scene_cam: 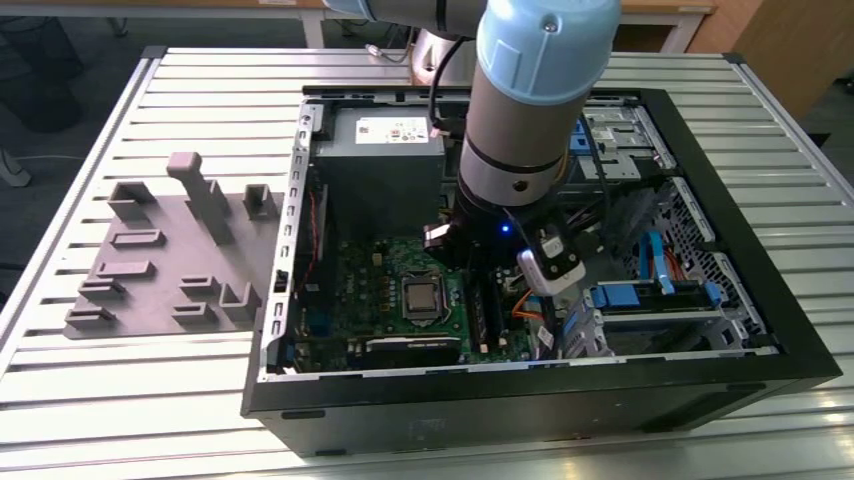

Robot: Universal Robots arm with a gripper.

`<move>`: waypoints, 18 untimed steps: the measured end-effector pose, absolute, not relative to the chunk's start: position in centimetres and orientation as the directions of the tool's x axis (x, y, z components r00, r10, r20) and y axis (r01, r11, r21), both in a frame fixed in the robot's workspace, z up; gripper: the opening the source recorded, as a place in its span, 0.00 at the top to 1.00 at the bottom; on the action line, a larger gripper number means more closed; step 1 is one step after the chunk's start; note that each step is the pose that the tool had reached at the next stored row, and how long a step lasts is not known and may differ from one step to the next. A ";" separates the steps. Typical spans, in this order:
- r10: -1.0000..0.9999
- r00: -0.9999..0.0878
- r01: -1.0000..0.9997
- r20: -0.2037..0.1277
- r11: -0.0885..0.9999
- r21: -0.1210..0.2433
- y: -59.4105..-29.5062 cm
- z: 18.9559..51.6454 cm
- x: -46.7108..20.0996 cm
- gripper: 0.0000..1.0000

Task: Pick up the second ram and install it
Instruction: 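Press down the second ram until it locks into place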

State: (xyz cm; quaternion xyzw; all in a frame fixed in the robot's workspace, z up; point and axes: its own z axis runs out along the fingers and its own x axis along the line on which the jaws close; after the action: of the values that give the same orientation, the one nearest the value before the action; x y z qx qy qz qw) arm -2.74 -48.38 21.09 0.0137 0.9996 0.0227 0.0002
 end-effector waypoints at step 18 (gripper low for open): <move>0.035 -0.999 0.035 0.000 0.998 0.046 -48.4 20.7 -2.7 0.86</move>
State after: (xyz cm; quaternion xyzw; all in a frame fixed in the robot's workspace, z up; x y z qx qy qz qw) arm -2.72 -48.38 20.70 0.0177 0.9996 0.0228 0.0003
